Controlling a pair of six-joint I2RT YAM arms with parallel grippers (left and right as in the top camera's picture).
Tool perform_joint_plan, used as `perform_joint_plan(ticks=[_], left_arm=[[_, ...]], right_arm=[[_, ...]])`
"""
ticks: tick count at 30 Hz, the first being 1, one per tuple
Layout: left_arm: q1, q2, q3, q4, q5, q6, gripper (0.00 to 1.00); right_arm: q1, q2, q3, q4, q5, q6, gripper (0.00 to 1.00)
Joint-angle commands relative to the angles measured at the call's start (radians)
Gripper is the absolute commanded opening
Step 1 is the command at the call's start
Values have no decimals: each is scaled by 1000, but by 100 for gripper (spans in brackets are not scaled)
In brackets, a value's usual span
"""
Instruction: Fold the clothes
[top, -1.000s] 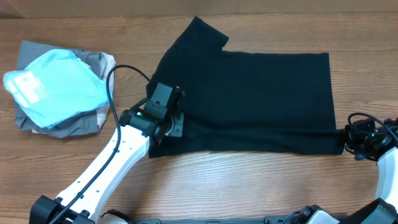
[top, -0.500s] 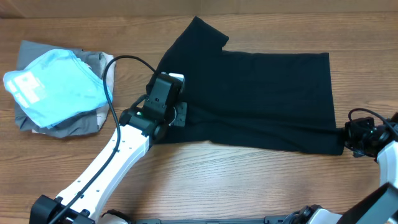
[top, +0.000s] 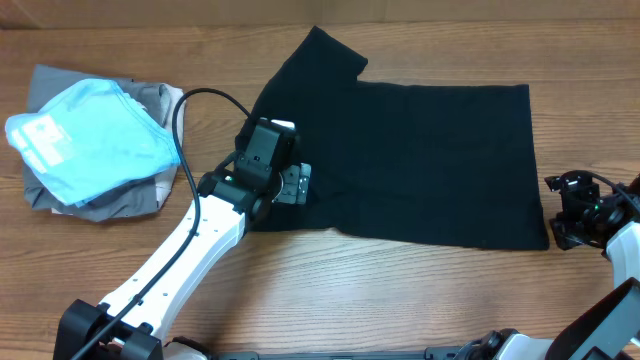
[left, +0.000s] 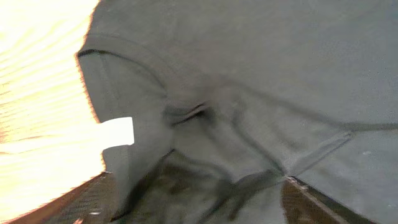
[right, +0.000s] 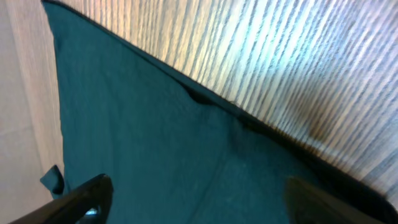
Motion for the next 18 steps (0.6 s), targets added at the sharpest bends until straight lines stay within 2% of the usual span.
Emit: perform_joint_plan(ticks=[1, 4, 8, 11, 13, 18], left_arm=[[19, 8, 30, -50, -101, 0, 95], [59, 8, 30, -151, -62, -25, 95], [121, 8, 28, -298, 83, -32, 93], [150, 8, 8, -365, 102, -32, 86], [160, 8, -24, -350, 103, -32, 74], [164, 9, -142, -226, 144, -19, 63]], right_arm=[[2, -5, 9, -18, -19, -39, 95], [2, -5, 9, -70, -12, -62, 95], [2, -5, 9, -142, -5, -65, 95], [2, -5, 9, -178, -5, -93, 96], [2, -5, 9, -196, -5, -121, 96], [2, -5, 9, -217, -5, -167, 96]])
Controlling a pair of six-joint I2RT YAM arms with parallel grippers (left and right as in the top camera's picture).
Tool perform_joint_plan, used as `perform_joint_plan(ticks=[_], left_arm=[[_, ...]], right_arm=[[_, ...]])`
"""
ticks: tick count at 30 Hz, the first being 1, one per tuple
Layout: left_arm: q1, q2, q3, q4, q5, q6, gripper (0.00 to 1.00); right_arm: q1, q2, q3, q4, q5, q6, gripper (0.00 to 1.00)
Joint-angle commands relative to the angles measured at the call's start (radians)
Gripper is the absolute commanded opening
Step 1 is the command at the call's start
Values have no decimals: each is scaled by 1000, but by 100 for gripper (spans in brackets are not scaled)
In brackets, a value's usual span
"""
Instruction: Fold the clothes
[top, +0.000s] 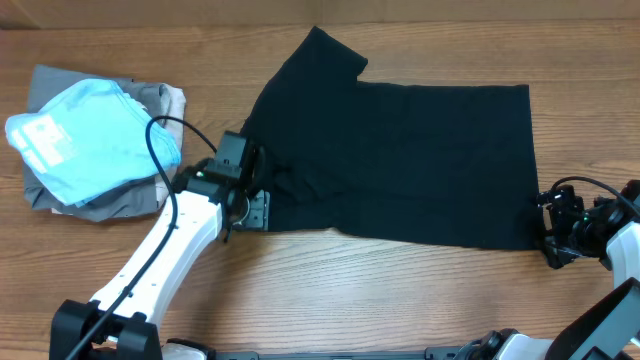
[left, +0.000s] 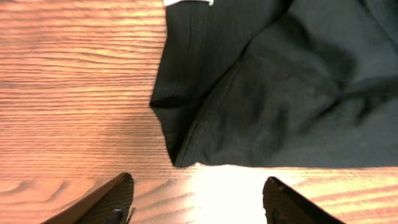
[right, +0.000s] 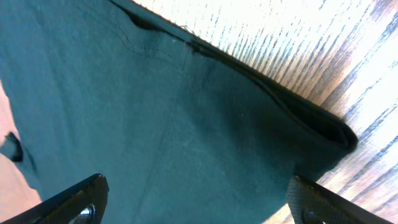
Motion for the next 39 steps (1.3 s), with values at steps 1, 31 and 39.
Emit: perform_joint_plan(ticks=[1, 31, 39], left_arm=[[6, 10, -80, 49, 79, 26, 61], [13, 33, -190, 282, -39, 124, 15], [160, 33, -190, 315, -57, 60, 4]], right_arm=[[2, -5, 9, -6, 2, -52, 96], [2, -5, 9, -13, 3, -52, 95], [2, -5, 9, -57, 68, -58, 95]])
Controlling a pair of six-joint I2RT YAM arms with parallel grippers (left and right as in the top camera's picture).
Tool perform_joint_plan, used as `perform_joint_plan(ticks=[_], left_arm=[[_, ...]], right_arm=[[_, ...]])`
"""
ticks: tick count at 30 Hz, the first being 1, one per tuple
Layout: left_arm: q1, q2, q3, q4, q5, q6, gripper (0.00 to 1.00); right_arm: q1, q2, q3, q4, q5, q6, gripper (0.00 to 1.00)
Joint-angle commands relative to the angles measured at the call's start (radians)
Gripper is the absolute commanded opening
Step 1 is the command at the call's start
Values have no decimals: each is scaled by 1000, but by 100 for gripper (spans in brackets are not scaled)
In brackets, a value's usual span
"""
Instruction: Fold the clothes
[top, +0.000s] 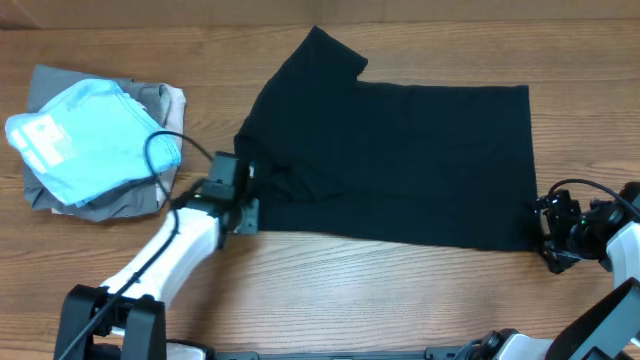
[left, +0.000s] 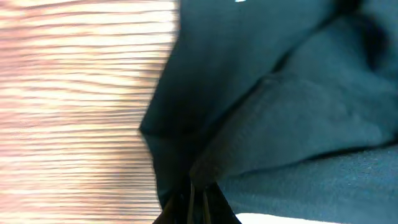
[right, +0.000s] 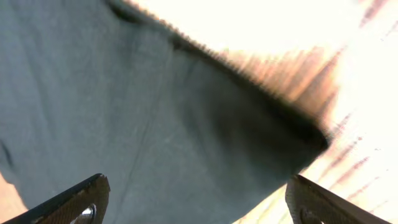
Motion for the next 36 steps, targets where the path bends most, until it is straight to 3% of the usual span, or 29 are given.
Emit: perform_joint_plan(ticks=[1, 8, 15, 23, 29, 36], left_arm=[[113, 11, -7, 5, -15, -23, 4], [214, 11, -7, 30, 20, 29, 4], [214, 11, -7, 71, 27, 29, 4], [214, 11, -7, 69, 28, 29, 4], [214, 11, -7, 67, 28, 29, 4], [214, 11, -7, 67, 28, 29, 4]], right_arm=[[2, -5, 9, -12, 38, -29, 95], [26, -5, 8, -132, 15, -119, 93], [123, -5, 8, -224, 5, -192, 80], [163, -5, 8, -185, 163, -126, 67], [174, -5, 8, -110, 139, -152, 66], [215, -5, -4, -76, 134, -182, 53]])
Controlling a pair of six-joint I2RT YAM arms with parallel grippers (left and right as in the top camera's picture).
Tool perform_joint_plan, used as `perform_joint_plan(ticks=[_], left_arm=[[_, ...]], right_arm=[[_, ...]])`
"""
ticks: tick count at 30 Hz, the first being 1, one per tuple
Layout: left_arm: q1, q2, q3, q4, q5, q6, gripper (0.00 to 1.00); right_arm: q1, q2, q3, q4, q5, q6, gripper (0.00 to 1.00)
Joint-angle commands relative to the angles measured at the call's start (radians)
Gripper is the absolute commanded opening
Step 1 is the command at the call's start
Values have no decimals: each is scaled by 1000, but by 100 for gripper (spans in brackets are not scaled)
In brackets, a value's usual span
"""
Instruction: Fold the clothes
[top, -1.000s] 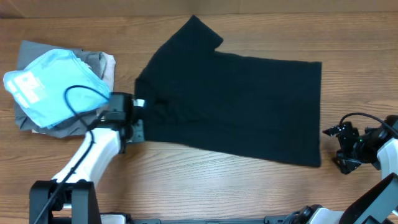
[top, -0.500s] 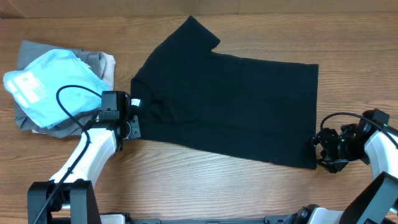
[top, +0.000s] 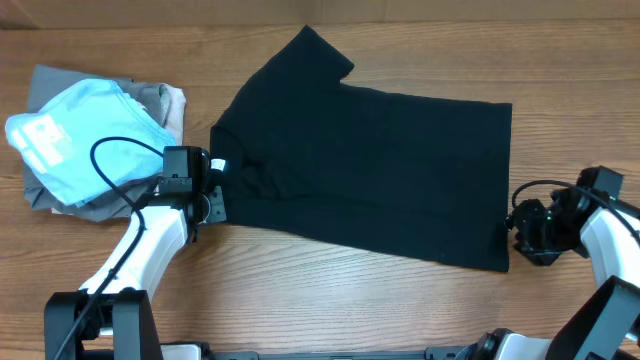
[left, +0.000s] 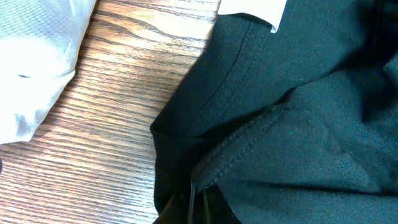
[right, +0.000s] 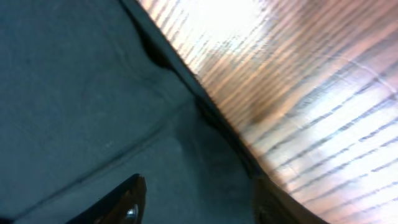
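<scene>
A black T-shirt (top: 380, 160) lies spread on the wooden table, its body slanting down to the right. My left gripper (top: 208, 196) is at the shirt's lower left corner, by the sleeve. In the left wrist view it (left: 193, 208) is shut on a stitched fold of the black cloth (left: 280, 143). A white label (left: 252, 9) shows at the top of that view. My right gripper (top: 522, 228) is at the shirt's lower right corner. In the right wrist view it (right: 202, 205) is open, with the hem (right: 205, 118) and cloth lying between its fingers.
A pile of clothes sits at the far left, a light blue garment (top: 85, 135) on top of a grey one (top: 140, 195). Its grey edge (left: 31, 62) lies just left of my left gripper. Bare wood (top: 330, 290) runs along the front.
The whole shirt sits further left and is slightly turned. My left gripper, still shut on its corner, is nearer the pile. My right gripper has moved left too, its fingers closer together.
My left gripper was first over the shirt's left part, then open at its lower left corner, then shut on that corner. Now the shirt lies shifted left. My right gripper has stayed open at the lower right corner throughout.
</scene>
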Motion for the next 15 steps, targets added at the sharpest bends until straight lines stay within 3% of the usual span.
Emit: perform_joint_plan(ticks=[1, 15], left_arm=[[5, 10, -7, 2, 9, 19, 4], [5, 10, -7, 3, 33, 19, 4]], right_arm=[[13, -2, -9, 24, 16, -7, 52], [13, 71, -12, 112, 18, -8, 51]])
